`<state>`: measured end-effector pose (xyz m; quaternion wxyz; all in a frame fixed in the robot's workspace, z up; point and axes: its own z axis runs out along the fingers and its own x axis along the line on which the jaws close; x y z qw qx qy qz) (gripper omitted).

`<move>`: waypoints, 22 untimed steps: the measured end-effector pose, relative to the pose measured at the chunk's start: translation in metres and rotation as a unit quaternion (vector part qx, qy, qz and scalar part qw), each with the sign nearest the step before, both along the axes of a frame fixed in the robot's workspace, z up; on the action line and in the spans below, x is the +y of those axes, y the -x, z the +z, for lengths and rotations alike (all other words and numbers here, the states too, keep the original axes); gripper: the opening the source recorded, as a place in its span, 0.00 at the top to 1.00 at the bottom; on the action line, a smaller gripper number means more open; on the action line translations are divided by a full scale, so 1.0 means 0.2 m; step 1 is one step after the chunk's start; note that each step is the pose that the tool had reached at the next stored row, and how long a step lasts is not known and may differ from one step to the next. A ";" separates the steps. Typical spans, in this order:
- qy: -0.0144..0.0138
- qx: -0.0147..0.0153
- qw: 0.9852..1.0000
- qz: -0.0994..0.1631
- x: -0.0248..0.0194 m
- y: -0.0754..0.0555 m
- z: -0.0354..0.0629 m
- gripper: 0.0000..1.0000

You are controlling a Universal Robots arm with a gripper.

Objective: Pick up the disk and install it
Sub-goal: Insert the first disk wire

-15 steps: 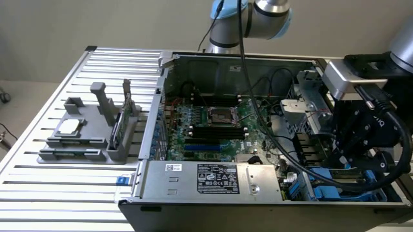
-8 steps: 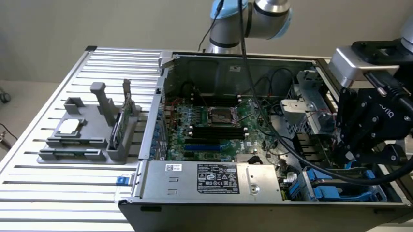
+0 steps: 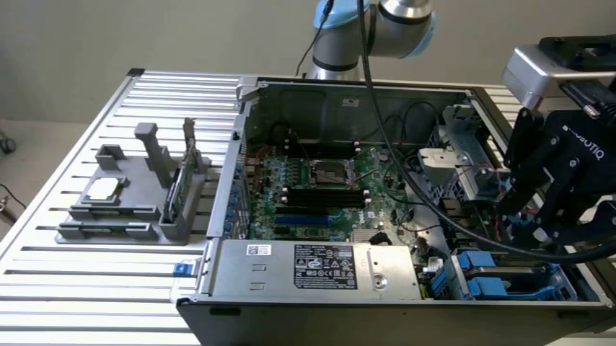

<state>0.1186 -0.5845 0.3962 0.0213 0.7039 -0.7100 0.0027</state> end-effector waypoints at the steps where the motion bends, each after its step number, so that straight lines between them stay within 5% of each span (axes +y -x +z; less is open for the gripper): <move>1: 0.000 0.000 1.000 0.000 0.001 0.00 0.003 0.55; 15: 0.000 0.000 1.000 -0.026 0.028 -0.01 0.013 0.55; 22: -0.001 0.000 0.998 -0.068 0.028 -0.01 0.013 0.55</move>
